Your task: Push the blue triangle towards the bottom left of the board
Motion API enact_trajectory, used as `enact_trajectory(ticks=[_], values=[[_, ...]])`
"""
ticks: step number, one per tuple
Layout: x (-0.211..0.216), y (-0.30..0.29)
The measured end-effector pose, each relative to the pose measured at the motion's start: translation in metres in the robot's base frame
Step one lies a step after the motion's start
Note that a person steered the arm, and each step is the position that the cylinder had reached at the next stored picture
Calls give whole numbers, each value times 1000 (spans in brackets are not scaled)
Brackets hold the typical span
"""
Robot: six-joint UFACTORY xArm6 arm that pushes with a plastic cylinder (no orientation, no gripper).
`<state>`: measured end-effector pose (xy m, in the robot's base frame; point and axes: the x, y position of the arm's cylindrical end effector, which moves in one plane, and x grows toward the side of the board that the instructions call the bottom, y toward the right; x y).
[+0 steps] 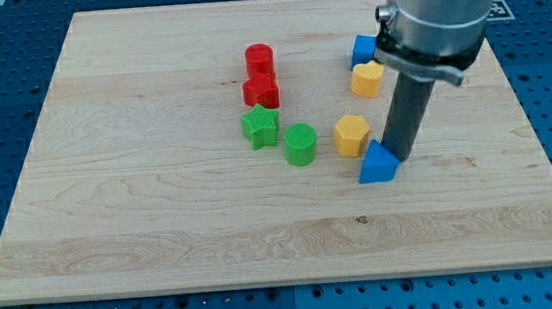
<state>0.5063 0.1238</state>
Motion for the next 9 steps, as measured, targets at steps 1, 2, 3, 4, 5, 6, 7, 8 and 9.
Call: enact_trajectory(ticks=[1, 2, 3, 4, 5, 6, 7, 8, 9], values=[[31, -18], [34, -47], [34, -73], [34, -98], [34, -123], [34, -143], [38, -153], [53, -154], [56, -155]])
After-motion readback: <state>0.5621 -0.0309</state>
